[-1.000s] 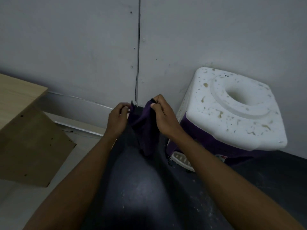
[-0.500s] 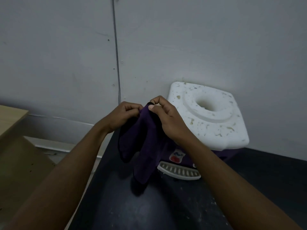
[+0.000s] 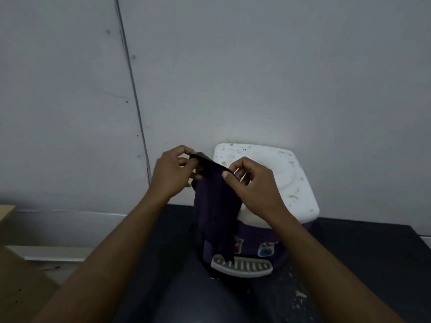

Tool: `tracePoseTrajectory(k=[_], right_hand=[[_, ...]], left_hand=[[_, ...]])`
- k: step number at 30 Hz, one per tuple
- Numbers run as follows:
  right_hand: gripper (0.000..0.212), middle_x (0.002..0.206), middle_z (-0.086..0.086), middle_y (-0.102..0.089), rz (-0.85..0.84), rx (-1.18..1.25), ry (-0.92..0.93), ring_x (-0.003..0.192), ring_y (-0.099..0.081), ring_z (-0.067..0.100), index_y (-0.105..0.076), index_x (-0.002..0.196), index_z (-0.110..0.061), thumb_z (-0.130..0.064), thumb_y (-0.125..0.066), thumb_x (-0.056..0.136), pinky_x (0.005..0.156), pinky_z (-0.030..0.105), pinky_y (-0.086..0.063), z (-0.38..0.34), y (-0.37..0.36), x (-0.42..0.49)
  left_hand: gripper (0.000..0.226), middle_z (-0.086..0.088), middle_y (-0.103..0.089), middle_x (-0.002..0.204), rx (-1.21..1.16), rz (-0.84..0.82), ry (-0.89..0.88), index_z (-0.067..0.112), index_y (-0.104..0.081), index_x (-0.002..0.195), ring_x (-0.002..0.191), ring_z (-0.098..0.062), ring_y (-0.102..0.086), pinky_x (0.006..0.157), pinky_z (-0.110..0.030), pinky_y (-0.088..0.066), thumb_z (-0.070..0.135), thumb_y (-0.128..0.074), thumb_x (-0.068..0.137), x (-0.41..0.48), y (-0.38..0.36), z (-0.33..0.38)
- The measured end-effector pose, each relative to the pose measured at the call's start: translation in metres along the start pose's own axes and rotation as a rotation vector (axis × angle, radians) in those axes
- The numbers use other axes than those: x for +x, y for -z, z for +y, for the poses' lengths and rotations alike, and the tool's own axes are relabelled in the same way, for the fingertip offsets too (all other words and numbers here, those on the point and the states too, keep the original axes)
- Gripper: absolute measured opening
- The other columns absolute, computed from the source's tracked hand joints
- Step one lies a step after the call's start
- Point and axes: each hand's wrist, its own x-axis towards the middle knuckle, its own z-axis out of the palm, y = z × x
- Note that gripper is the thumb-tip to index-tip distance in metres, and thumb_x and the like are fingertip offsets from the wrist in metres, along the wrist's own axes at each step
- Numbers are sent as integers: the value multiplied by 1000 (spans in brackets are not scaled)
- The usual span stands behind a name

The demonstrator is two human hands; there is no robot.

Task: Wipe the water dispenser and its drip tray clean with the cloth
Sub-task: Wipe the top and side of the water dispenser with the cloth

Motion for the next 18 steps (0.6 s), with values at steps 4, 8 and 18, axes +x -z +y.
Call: tracePoseTrajectory(k=[4, 8, 18], right_hand=[[33, 62, -14, -61, 45, -203, 28, 56, -57, 6, -62, 73, -33, -61, -71, 87, 54, 23, -43, 11, 14, 5], [42, 78, -21, -66, 107, -351, -5, 82, -59, 1, -61, 71, -36, -72, -56, 90, 63, 22, -39, 29, 31, 20], [57, 169, 1, -26, -211, -548, -205, 157, -20, 18, -34, 160, -18, -41, -42, 109, 127, 45, -14, 89, 59, 72]], left_hand=[[8, 3, -79, 86, -242, 65, 99, 27, -65, 105, 83, -14, -75, 77, -38, -63, 23, -63, 98, -3, -44, -2], [15, 15, -73, 110, -119, 131, 23, 38, -58, 116, 102, 5, -66, 96, -33, -56, 42, -56, 101, -17, -85, -18], [58, 10, -22, 166, 505, -94, -247, 27, -16, 161, 152, -8, -17, 123, -36, -21, 44, -32, 108, -14, -108, -37]])
